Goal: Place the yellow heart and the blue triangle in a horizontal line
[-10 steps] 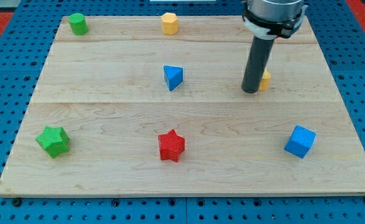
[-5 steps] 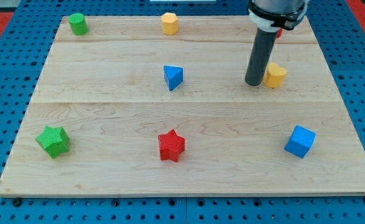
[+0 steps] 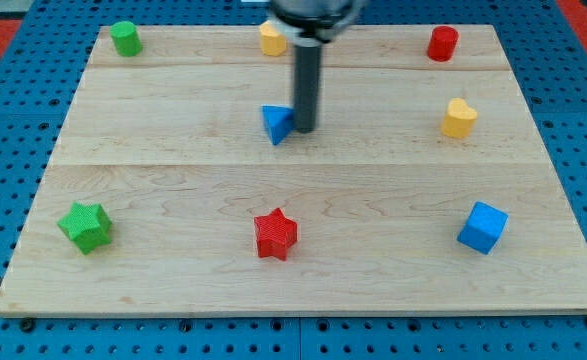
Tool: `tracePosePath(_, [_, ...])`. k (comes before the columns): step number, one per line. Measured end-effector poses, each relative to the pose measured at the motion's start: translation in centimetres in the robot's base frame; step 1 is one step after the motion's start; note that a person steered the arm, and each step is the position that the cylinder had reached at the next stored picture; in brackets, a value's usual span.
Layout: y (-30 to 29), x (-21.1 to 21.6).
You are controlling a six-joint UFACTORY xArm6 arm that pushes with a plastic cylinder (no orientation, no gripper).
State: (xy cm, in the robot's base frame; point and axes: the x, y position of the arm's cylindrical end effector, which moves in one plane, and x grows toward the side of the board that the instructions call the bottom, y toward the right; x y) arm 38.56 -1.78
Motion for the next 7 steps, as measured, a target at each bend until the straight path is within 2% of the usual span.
tracePosePath(1, [-2.4, 0.0])
tracePosePath(4, [-2.4, 0.9])
tracePosePath(6, [-8.2, 1.4])
tracePosePath(7, [-4.6, 1.5])
